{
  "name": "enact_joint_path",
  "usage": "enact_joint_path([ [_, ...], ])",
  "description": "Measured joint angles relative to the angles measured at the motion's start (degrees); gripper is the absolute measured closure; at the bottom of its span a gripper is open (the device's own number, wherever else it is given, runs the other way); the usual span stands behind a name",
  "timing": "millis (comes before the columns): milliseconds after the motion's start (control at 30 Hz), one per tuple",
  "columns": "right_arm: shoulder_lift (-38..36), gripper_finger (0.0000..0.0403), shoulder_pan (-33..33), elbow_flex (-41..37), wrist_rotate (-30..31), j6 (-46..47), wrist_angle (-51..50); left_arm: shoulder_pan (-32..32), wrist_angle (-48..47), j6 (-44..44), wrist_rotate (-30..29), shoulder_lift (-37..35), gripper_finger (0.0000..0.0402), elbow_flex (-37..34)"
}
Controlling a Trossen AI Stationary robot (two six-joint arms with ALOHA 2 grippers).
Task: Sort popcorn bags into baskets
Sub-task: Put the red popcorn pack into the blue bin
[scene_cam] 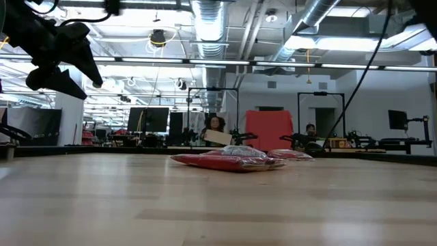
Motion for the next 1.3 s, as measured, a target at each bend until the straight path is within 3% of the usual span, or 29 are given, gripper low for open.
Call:
enact_joint_path([
  [200, 13.32, 0.0393, 0.38, 14.43, -3.65, 5.61, 3.91, 0.00, -0.39, 0.10, 0.06, -0.16, 0.0095, -0.02],
  [467, 24.86, 0.0393, 0.29, 29.55, -6.99, 9.26, -5.70, 0.00, -0.25, 0.14, 0.05, -0.16, 0.0095, -0.02],
  [733, 24.95, 0.0350, -0.42, 30.36, -6.56, 1.55, -20.57, 0.00, -0.25, 1.06, 0.03, -0.16, 0.0095, -0.02],
  [900, 24.69, 0.0321, -1.03, 30.36, -7.77, -1.16, -23.21, 0.00, -0.27, 1.13, -0.46, -0.16, 0.0095, -0.04],
  [1300, 24.60, 0.0265, -4.16, 30.33, -18.07, 0.01, -25.59, -0.01, -0.27, 2.13, -0.56, -0.16, 0.0095, -0.05],
])
